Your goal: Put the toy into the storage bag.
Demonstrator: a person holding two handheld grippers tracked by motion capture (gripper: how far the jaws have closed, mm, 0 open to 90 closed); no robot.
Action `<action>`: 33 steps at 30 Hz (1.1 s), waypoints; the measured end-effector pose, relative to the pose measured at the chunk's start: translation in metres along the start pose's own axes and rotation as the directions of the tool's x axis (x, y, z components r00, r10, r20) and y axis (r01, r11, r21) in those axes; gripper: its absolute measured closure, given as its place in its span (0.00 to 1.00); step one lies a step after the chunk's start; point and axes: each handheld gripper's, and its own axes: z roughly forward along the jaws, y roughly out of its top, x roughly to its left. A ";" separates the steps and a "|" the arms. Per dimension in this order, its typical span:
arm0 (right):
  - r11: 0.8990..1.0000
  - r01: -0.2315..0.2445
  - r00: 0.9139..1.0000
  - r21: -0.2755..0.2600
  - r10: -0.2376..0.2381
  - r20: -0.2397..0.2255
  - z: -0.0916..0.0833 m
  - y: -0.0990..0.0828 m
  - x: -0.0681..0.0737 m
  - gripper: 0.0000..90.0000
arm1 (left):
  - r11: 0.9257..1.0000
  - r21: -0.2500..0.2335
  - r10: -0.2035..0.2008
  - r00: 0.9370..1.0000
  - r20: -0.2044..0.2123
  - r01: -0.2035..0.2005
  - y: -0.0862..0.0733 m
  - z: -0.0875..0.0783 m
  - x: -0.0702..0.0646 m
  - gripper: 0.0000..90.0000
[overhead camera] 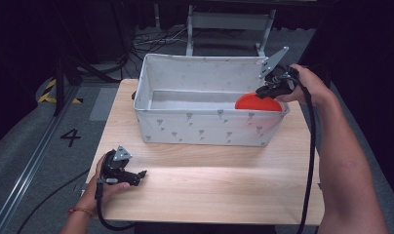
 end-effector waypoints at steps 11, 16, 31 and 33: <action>0.987 0.058 0.995 0.149 -0.046 -0.083 0.029 0.006 0.005 0.91 | 1.000 0.000 0.000 1.000 0.000 0.000 0.000 0.000 0.000 0.01; 0.975 0.058 0.991 0.216 -0.030 -0.129 0.039 0.006 0.003 0.91 | 1.000 0.000 0.000 1.000 0.000 0.000 0.000 0.000 0.000 0.01; 0.970 0.069 0.989 0.233 -0.035 -0.146 0.045 0.009 0.004 0.90 | 1.000 0.000 0.000 1.000 0.000 0.000 0.000 0.000 0.000 0.01; 0.970 0.069 0.990 0.232 -0.038 -0.136 0.042 0.009 0.005 0.89 | 1.000 0.000 0.000 1.000 0.000 0.000 0.000 0.000 0.000 0.01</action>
